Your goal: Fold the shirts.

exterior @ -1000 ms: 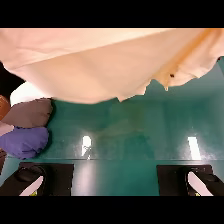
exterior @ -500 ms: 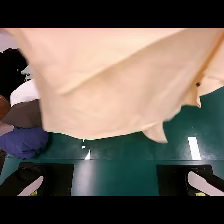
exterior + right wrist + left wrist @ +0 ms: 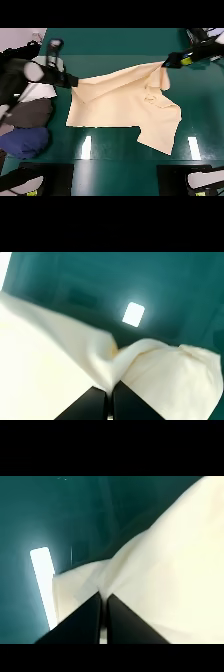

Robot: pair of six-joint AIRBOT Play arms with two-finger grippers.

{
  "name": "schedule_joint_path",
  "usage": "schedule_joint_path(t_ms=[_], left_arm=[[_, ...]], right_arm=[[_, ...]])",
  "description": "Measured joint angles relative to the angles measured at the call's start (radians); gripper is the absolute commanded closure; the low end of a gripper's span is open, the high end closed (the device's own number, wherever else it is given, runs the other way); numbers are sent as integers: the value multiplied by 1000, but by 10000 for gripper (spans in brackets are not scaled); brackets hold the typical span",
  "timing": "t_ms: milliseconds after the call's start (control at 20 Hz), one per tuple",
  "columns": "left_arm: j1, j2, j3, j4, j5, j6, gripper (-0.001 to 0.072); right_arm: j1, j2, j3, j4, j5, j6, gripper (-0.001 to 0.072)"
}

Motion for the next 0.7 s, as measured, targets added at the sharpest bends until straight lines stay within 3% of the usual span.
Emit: schedule_joint_path(t_ms=[50,100,150,350,700], left_arm=[[2,-41,-9,8,42,0,680],[5,-77,-15,14,80,0,564],[11,-104,-18,18,111,-3,360],[64,-152,4,25,119,-47,334],[244,-20,56,20,-224,28,334]], right_arm=[[7,-32,-6,0,-20,0,690],[11,-60,-10,2,-37,-1,553],[14,-83,-13,3,-50,-1,372],[2,-124,6,5,-72,-2,350],[-93,-14,17,9,129,-30,350]])
